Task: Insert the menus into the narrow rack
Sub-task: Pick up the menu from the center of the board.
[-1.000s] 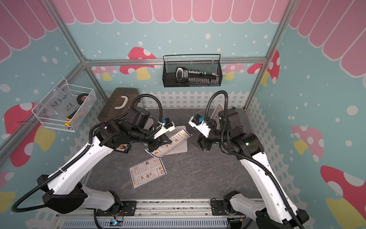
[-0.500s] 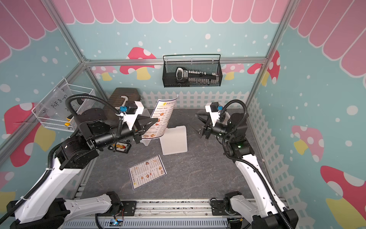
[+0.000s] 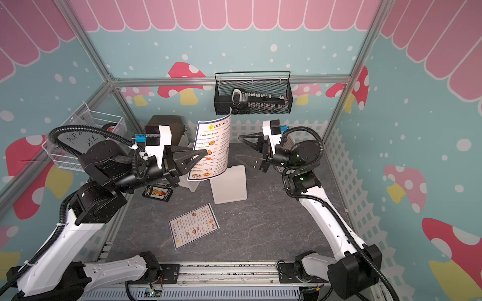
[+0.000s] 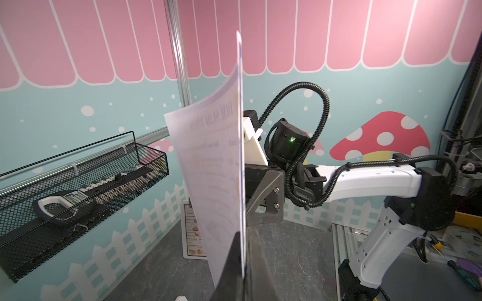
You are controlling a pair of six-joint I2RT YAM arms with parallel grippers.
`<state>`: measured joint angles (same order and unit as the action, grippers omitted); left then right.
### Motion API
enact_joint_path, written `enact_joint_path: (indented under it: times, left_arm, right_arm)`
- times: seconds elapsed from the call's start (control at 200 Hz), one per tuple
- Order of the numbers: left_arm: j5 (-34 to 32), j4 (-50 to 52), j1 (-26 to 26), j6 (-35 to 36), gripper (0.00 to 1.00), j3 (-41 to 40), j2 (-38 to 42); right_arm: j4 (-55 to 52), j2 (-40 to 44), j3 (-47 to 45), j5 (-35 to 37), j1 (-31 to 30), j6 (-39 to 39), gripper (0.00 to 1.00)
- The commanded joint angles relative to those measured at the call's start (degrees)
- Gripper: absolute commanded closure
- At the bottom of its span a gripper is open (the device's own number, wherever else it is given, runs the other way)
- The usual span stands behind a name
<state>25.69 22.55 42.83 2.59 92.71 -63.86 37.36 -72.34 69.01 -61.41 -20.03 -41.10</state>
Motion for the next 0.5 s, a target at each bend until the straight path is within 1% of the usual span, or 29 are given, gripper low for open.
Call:
enact_joint_path:
  times: [0.0, 0.225, 0.355, 0.43, 0.495]
  left_arm:
    - [5.1, -1.8, -0.3, -1.3, 1.0, 1.1, 0.0]
    - [7.3, -3.1, -0.3, -2.0, 1.0, 0.7, 0.4]
    - [4.8, -4.2, -0.7, -2.6, 1.0, -0.5, 1.0]
    - [2.5, -5.4, -1.6, -3.7, 1.0, -1.6, 1.4]
    - [0.2, -6.0, -2.7, -4.8, 1.0, -2.3, 1.7]
  right_arm:
    - [7.0, -1.9, 3.5, -3.2, -1.5, -4.5, 0.15]
    - [8.3, -4.0, 5.9, -5.2, -3.7, -5.6, 0.1]
    - [13.9, -4.1, 5.7, -6.2, -4.4, -9.4, 0.1]
    - [18.6, -4.1, 5.4, -6.4, -4.4, -13.0, 0.14]
    - [19.3, -3.8, 5.3, -5.8, -4.4, -13.7, 0.17]
